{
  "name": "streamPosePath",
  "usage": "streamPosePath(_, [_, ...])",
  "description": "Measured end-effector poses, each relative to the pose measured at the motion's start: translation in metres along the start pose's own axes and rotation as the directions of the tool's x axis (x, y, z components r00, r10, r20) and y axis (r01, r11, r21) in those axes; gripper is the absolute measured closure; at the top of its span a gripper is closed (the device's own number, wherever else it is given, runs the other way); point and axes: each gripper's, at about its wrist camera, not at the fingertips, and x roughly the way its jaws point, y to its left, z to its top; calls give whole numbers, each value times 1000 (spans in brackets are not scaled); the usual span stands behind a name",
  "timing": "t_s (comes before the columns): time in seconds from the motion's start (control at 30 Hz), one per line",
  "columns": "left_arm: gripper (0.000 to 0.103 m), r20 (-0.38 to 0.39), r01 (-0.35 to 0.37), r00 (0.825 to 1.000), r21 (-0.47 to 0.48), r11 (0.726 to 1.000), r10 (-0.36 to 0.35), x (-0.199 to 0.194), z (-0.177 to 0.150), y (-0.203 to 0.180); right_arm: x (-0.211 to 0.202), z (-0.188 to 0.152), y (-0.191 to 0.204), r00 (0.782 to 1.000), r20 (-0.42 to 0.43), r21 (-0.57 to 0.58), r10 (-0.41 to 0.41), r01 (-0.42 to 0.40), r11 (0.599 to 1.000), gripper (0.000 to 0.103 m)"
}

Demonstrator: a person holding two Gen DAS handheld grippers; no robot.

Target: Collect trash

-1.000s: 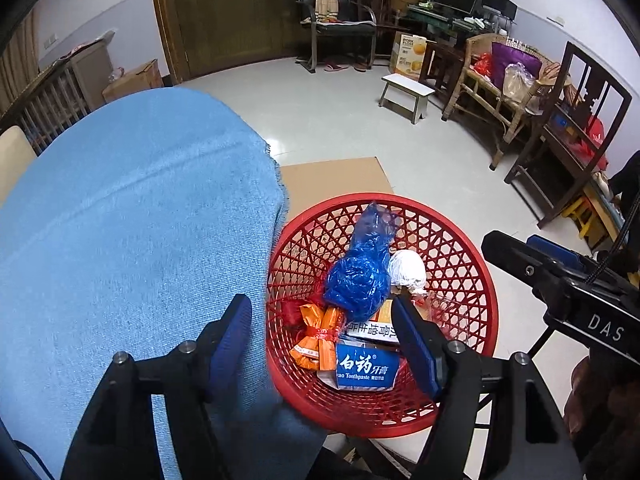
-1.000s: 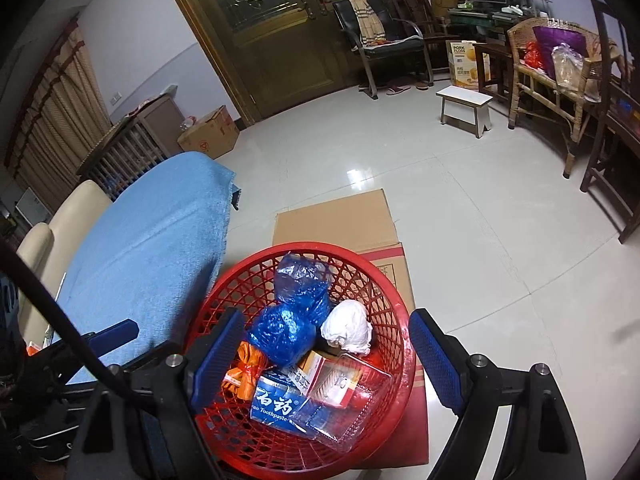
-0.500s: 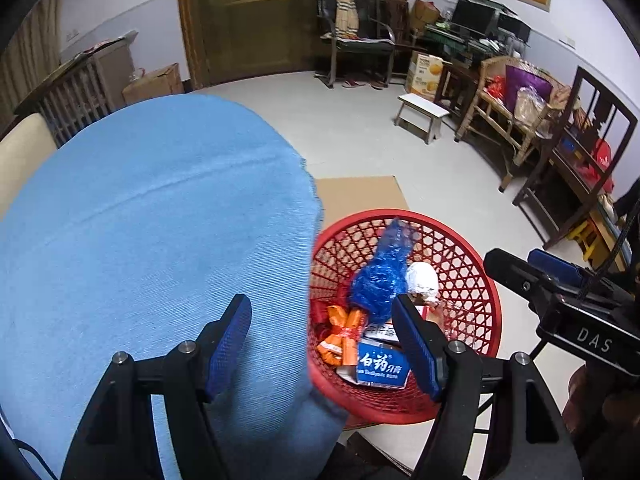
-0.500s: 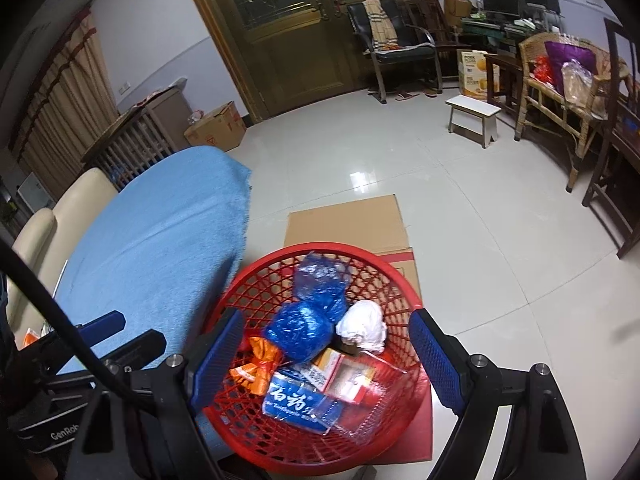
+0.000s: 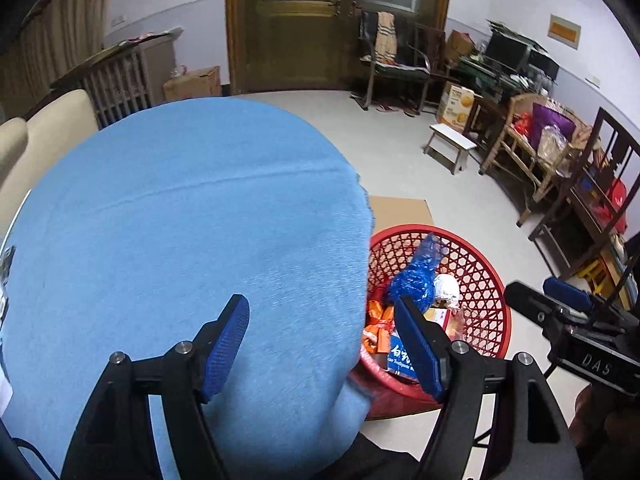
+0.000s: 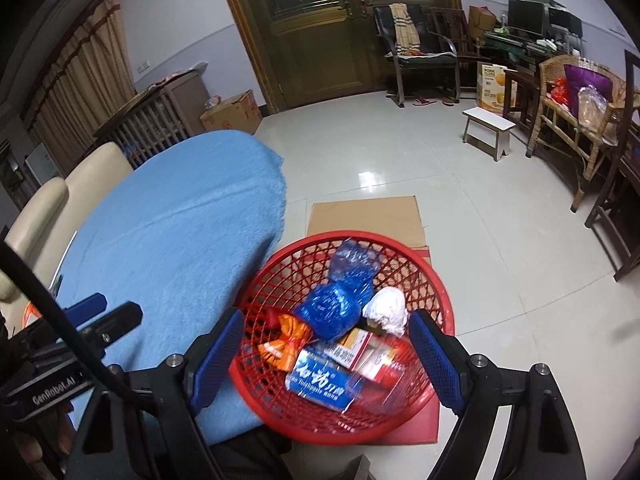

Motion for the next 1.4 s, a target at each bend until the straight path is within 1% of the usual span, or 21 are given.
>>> streamPosePath(0.1, [27,19,-19,1000,-19,1000,20,-11,-7,6,-4,-9,8,1000,-17,-18,12,-13,1000,16])
streamPosePath(0.27, [27,37,-38,999,-48,998,40,-25,-19,12,-13,-27,21,999,-23,-59,27,-28,998,16])
streamPosePath(0.53, [27,45,-61,997,-101,993,66,-36,-30,26,-21,-49,25,999,-26,-65,31,-33,997,13])
streamPosePath(0.9, [27,41,-53,997,-136,989,59,-32,-35,34,-19,-51,40,999,-29,-105,25,-27,994,10])
streamPosePath(1.4, [26,23,-40,999,-125,991,43,-21,-36,33,-7,-51,41,999,-50,-101,-1,-4,995,10])
